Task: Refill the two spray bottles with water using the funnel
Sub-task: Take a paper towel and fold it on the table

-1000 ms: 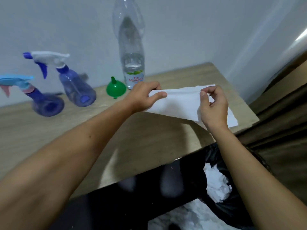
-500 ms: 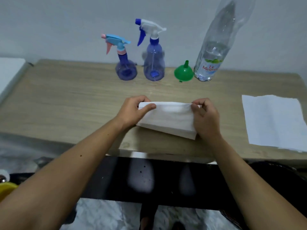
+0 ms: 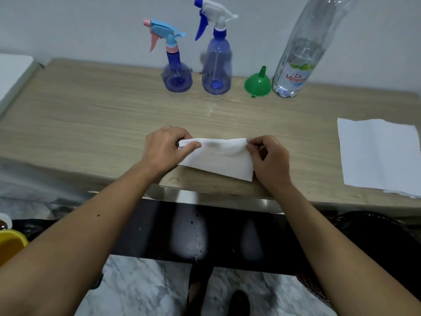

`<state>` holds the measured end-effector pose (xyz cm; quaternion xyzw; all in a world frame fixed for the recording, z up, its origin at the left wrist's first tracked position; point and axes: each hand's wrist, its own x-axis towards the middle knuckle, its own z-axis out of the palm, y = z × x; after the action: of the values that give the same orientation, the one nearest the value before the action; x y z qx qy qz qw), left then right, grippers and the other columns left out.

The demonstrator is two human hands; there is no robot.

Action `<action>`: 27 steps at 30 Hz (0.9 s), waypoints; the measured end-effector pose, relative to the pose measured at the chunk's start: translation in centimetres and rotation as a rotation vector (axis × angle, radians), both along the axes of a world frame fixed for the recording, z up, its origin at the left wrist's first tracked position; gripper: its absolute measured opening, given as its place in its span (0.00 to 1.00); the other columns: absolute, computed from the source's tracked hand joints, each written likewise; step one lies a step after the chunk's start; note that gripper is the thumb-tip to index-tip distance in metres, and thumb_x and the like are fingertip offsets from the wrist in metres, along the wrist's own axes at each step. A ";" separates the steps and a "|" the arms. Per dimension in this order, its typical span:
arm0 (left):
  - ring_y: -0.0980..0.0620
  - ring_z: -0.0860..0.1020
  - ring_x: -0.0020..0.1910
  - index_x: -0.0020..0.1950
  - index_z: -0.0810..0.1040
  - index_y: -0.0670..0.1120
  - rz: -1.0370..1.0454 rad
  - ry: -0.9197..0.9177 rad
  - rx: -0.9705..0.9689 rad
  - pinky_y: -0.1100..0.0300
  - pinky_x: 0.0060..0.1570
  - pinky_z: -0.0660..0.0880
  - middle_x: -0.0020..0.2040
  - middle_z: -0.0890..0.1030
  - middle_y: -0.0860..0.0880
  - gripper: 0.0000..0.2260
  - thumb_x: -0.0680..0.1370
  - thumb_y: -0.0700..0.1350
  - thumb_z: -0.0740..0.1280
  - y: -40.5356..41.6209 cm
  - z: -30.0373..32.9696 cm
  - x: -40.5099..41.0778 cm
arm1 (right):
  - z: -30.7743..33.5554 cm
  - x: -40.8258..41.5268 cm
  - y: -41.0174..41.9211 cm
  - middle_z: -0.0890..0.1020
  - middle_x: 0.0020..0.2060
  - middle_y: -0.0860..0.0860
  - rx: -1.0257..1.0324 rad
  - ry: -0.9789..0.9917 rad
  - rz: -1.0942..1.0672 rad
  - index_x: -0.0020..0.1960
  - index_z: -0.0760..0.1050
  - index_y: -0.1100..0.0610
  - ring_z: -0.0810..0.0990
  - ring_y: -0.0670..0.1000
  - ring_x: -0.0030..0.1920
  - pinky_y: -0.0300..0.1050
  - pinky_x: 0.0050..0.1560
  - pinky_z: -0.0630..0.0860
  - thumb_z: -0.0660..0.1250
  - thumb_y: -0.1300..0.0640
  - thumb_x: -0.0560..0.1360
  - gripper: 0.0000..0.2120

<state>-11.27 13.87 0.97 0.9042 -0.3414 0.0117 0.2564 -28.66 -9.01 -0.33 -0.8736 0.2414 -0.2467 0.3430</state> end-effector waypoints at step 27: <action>0.43 0.55 0.85 0.85 0.57 0.41 -0.380 -0.097 0.286 0.45 0.83 0.52 0.86 0.58 0.43 0.30 0.87 0.56 0.48 2.8 -2.6 -3.3 | -1.2 0.0 5.1 0.63 0.82 0.60 -0.567 0.426 0.476 0.83 0.62 0.60 0.62 0.63 0.82 0.62 0.81 0.60 0.48 0.49 0.87 0.28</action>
<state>-14.54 16.66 -1.64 0.8491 -0.5156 -0.0416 0.1066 -28.68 -3.92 -1.51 -0.9962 0.0211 -0.0311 0.0788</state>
